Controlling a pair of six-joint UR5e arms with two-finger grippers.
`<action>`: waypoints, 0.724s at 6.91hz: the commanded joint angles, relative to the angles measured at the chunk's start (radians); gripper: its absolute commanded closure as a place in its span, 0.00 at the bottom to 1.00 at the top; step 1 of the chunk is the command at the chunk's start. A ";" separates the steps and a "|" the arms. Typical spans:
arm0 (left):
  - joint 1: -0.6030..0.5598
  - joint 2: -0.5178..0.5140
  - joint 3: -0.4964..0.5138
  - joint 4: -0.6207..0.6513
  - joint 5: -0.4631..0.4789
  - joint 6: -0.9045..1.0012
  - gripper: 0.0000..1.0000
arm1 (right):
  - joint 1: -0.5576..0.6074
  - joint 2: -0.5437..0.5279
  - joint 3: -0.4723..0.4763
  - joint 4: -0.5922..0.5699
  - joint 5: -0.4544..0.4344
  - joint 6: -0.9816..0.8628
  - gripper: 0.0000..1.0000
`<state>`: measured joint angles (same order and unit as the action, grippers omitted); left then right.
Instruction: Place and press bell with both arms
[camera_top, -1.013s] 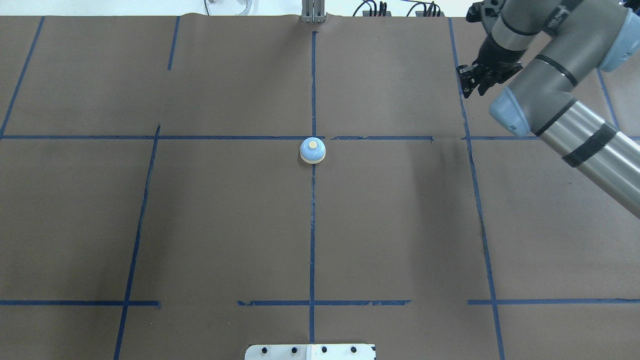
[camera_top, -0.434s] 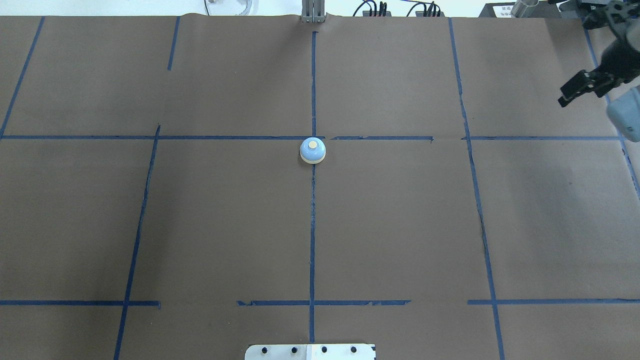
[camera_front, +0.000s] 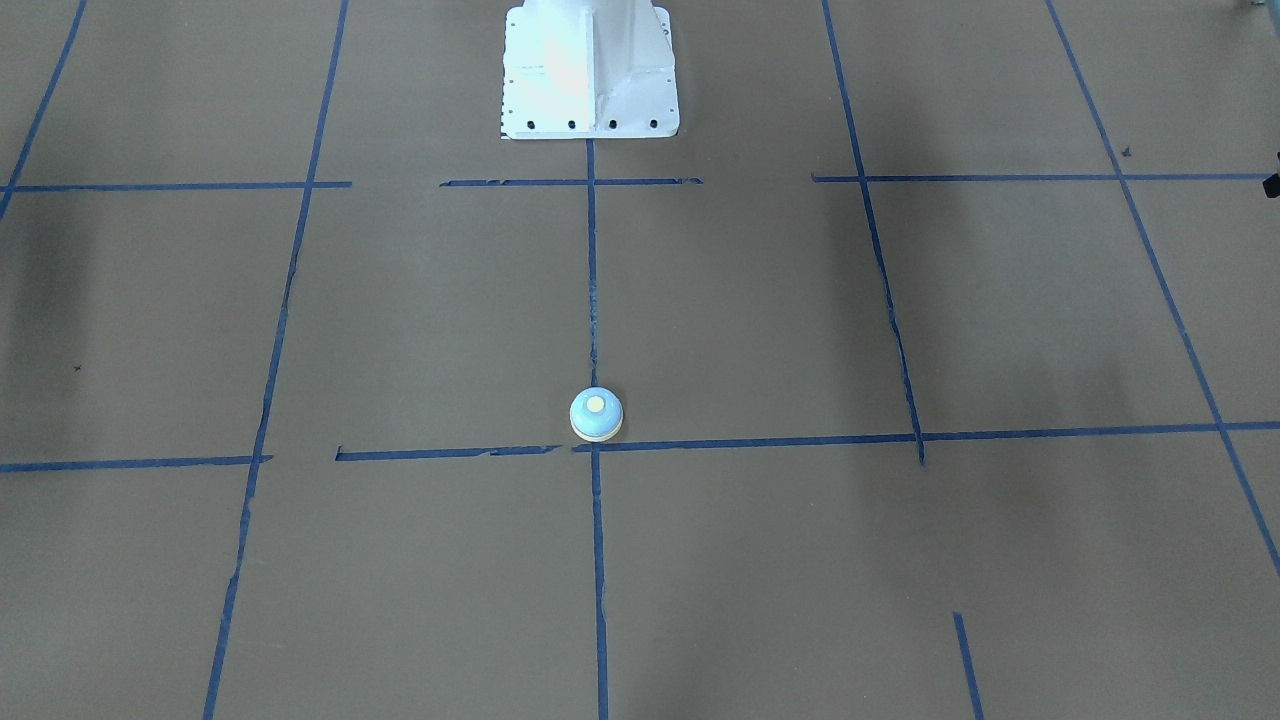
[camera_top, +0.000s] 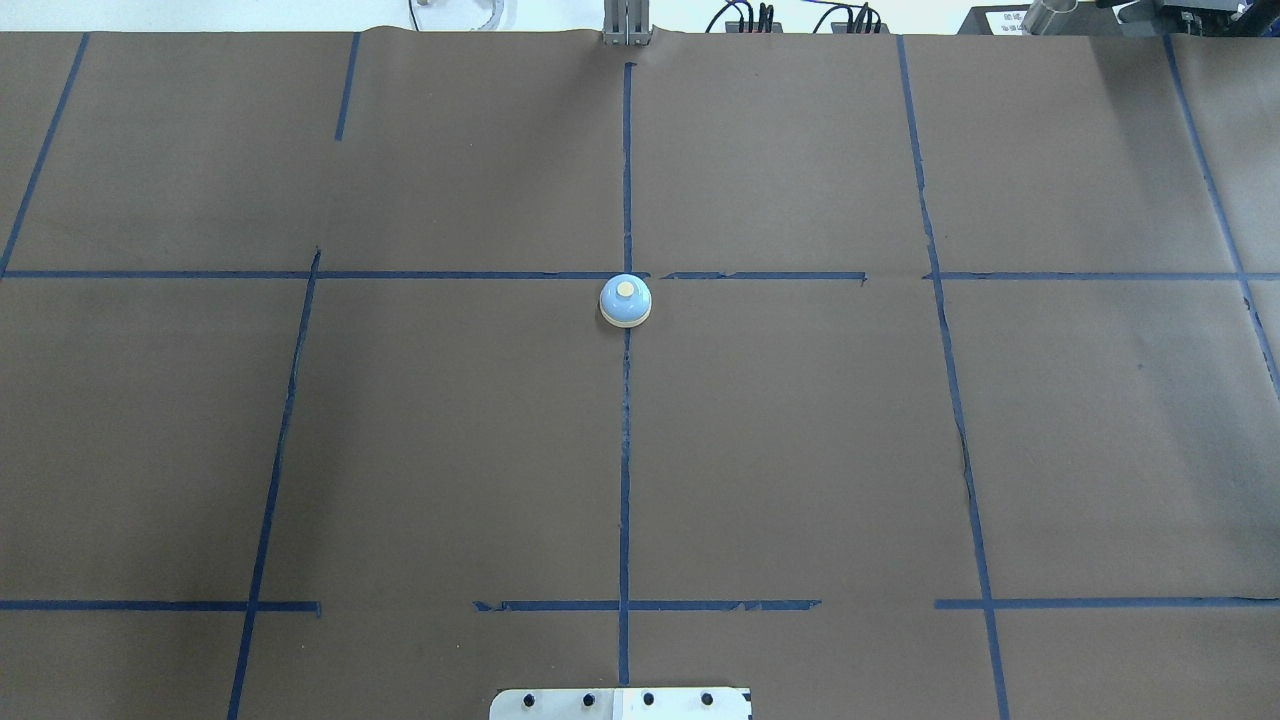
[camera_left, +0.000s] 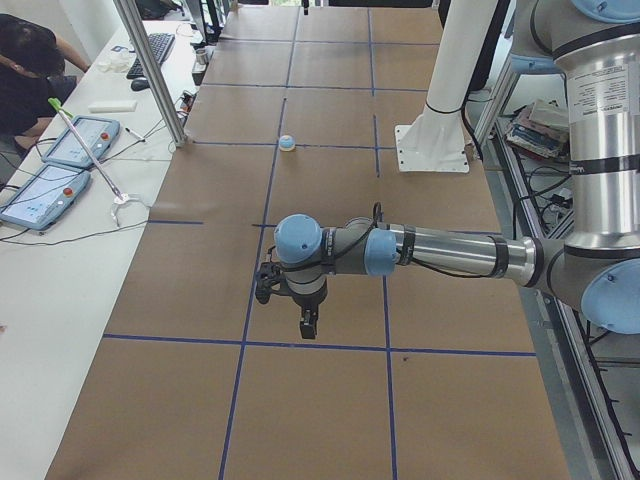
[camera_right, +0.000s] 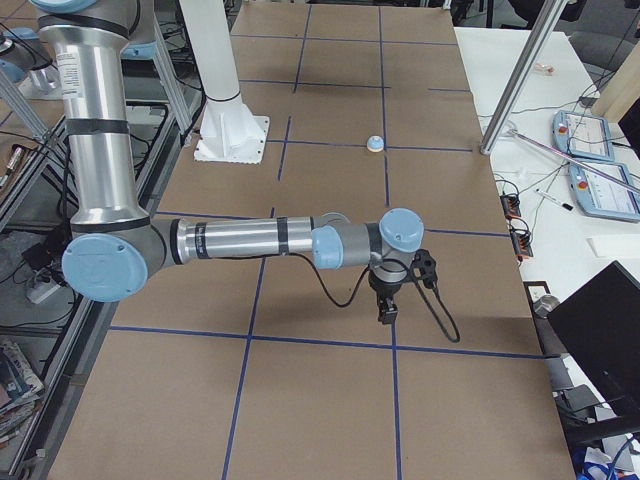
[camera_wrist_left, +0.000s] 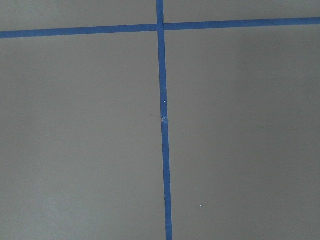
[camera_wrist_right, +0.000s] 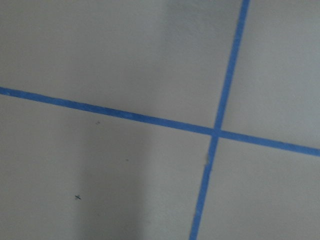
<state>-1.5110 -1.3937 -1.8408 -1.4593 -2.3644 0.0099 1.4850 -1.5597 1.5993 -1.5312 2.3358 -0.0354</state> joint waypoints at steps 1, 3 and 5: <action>0.000 0.019 0.005 0.001 0.005 -0.002 0.00 | 0.037 -0.092 0.051 0.006 0.011 0.014 0.00; 0.000 0.028 0.014 0.013 0.010 -0.004 0.00 | 0.037 -0.092 0.053 0.006 0.008 0.022 0.00; 0.002 0.031 0.011 0.013 0.010 0.001 0.00 | 0.035 -0.092 0.054 0.008 0.008 0.020 0.00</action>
